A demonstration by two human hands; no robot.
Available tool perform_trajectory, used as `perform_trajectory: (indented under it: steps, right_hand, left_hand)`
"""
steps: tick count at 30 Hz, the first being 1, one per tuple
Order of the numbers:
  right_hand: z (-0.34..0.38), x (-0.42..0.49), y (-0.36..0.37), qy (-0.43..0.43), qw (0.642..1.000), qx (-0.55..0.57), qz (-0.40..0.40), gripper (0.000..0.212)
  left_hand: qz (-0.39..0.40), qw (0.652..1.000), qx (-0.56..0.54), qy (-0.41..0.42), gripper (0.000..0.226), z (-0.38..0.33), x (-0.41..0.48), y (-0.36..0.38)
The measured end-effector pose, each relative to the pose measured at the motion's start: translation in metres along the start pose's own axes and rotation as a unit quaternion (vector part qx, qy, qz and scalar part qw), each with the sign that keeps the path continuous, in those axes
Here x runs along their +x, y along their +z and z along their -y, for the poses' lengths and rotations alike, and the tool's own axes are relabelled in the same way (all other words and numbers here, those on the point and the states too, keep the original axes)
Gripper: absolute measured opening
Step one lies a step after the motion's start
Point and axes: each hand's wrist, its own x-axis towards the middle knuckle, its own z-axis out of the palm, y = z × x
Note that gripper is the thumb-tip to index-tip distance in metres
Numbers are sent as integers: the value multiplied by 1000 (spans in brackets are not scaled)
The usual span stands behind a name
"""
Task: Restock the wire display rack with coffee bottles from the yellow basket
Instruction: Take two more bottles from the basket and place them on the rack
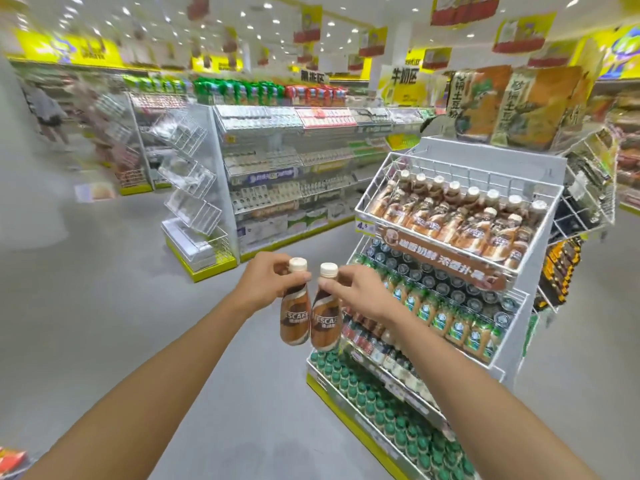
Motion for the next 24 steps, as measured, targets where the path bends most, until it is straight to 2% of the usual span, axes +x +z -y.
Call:
perform_trajectory:
  steps: [6,10,13,15,17,19,22,24]
  right_hand:
    - [-43,118,-43,-22,998,-44,-43,34]
    - [-67,165,-90,14,993,-73,-94,44]
    - [-90,179,-129,49,984,-96,-141,42]
    - [-104,180,-157,76,971,-123,-190,44]
    - [-118,180,-185,104,957,-157,-222,35]
    - [-131,181,-210,137,943,-171,-251,30]
    - [-146,186,-241,194,913,-191,-304,46]
    - [-154,191,-255,217,899,-198,-326,46]
  left_hand:
    - [23,1000,-5,8,33,9,143,11]
    - [72,996,-21,37,29,1,237,40]
    - [116,990,-43,64,33,-11,296,80]
    - [155,983,-51,84,43,-22,329,113]
    - [191,974,-56,110,49,-34,359,147]
    - [228,962,-68,133,43,-46,386,179]
    - [262,947,-57,175,38,-61,423,215]
    - [281,941,-52,183,33,-68,444,236]
